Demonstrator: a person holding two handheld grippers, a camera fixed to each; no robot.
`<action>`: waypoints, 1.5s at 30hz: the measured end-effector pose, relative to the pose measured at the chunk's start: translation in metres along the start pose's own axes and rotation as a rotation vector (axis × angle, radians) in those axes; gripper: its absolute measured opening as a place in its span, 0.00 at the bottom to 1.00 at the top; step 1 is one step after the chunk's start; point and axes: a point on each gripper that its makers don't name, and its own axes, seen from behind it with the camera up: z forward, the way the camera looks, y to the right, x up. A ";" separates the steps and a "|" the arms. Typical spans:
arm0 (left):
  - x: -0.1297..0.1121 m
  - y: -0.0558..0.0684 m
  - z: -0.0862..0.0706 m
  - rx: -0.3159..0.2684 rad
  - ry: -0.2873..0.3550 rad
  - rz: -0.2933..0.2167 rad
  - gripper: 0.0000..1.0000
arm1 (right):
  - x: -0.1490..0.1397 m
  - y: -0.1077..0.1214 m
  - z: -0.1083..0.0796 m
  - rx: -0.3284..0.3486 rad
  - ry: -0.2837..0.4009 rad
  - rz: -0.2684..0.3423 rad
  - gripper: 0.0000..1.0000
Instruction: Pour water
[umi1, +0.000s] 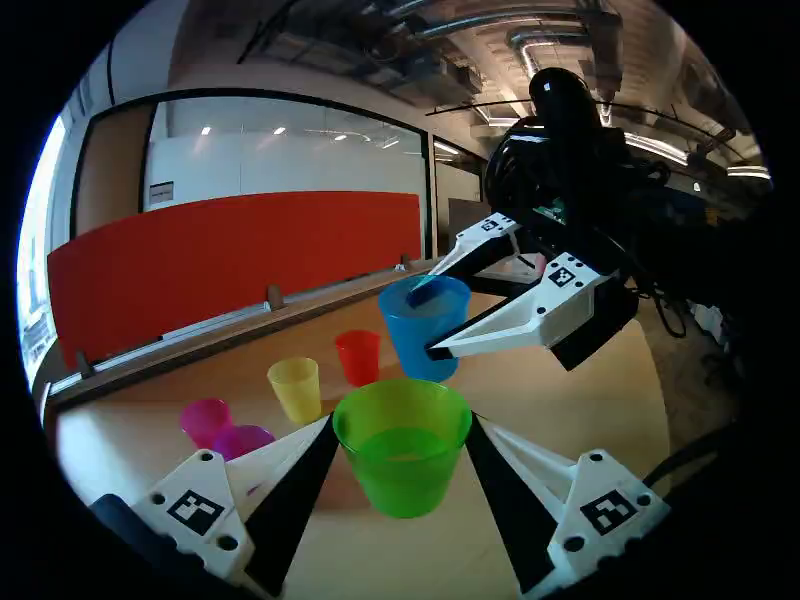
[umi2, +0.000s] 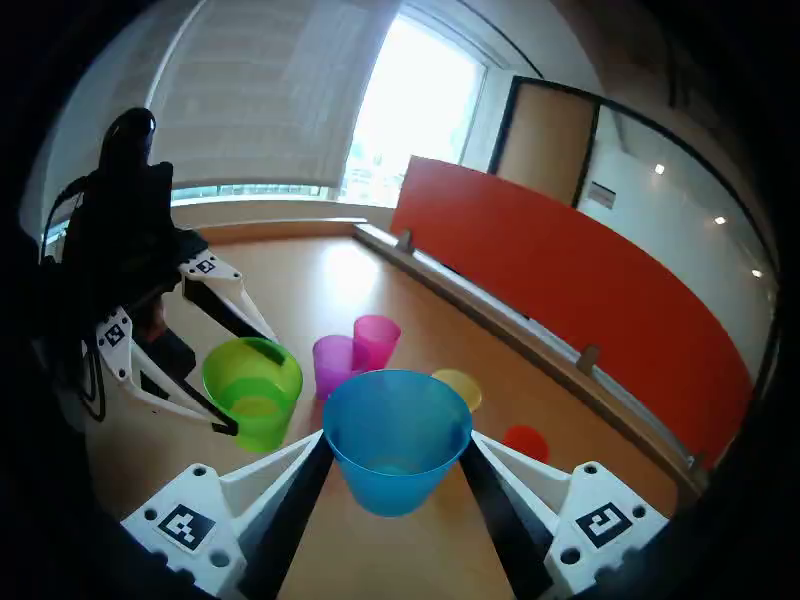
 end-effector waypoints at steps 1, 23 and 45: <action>-0.002 -0.001 0.002 0.000 -0.005 0.000 0.88 | -0.004 0.000 0.000 0.002 -0.012 0.000 0.89; -0.043 -0.014 0.034 -0.018 -0.132 0.017 0.88 | -0.082 -0.013 0.005 0.090 -0.221 0.113 0.90; -0.066 -0.017 0.051 -0.040 -0.199 -0.004 0.88 | -0.111 -0.027 0.008 0.126 -0.280 0.141 0.89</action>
